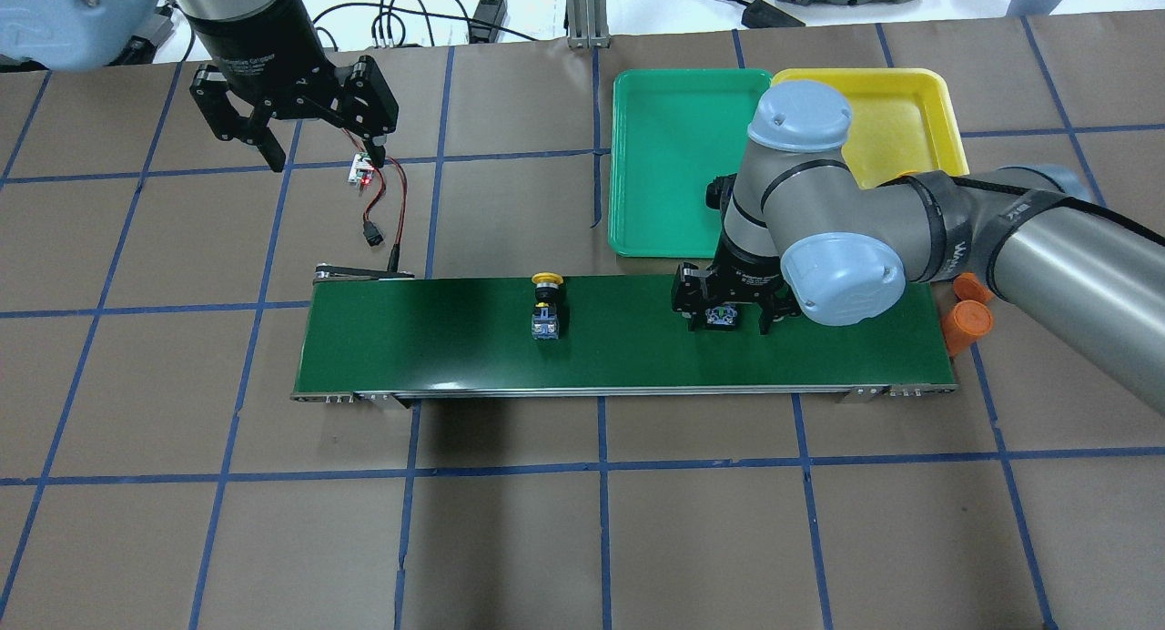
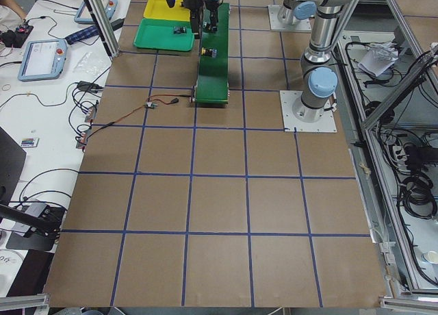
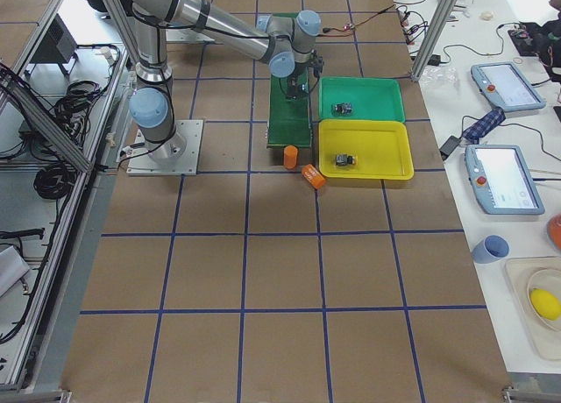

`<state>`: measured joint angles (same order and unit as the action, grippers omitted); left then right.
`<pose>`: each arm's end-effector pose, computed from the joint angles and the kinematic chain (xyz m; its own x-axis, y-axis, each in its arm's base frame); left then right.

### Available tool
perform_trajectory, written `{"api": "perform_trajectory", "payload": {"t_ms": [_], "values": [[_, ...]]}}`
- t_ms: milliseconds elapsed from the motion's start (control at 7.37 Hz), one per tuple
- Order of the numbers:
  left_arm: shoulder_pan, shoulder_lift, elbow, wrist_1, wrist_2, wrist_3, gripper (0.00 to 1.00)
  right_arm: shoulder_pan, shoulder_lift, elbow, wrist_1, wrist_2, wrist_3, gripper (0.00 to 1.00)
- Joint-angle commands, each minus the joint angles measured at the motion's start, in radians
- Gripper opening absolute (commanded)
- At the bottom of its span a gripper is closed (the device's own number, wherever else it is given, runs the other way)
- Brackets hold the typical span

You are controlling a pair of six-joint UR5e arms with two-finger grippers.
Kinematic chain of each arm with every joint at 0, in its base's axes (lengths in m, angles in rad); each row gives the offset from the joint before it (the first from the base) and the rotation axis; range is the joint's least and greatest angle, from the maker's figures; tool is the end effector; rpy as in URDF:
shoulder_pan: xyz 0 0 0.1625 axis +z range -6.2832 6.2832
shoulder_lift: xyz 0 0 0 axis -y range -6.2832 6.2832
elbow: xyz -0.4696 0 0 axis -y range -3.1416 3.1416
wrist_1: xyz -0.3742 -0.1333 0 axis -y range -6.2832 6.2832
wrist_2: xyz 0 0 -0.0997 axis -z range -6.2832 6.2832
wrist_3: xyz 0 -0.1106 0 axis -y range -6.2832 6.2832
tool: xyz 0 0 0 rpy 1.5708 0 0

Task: Sort buttons by color to trays
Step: 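Carry the green button into the green tray and open right gripper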

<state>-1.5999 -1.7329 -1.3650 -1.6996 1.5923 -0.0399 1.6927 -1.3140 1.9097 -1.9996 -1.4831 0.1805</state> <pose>-0.1466 -0.5355 0.5236 -0.9997 -0.0088 -0.0248 -0.0109 0.9964 0.0841 0.2038 -0.4879 0.2815 -0.9960 0.0708 -0.0551 0.0599 0.9820 0.1789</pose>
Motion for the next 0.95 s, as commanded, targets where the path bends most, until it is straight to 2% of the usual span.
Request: {"api": "perform_trajectory", "payload": {"t_ms": [0, 136, 543, 814], "values": [[0.000, -0.001, -0.002, 0.000, 0.000, 0.000, 1.00, -0.004, -0.001, -0.003, 0.007, -0.006, 0.004, 0.00], [0.000, 0.001, -0.002, 0.000, 0.000, 0.000, 1.00, -0.005, -0.002, -0.009, -0.001, -0.057, -0.002, 0.00], [0.000, 0.001, 0.003, 0.001, 0.000, 0.000, 1.00, -0.002, 0.025, -0.171, -0.016, -0.068, 0.004, 0.00], [0.000, 0.000, 0.004, 0.001, 0.002, 0.000, 1.00, -0.001, 0.155, -0.301, -0.100, -0.068, -0.004, 0.00]]}}
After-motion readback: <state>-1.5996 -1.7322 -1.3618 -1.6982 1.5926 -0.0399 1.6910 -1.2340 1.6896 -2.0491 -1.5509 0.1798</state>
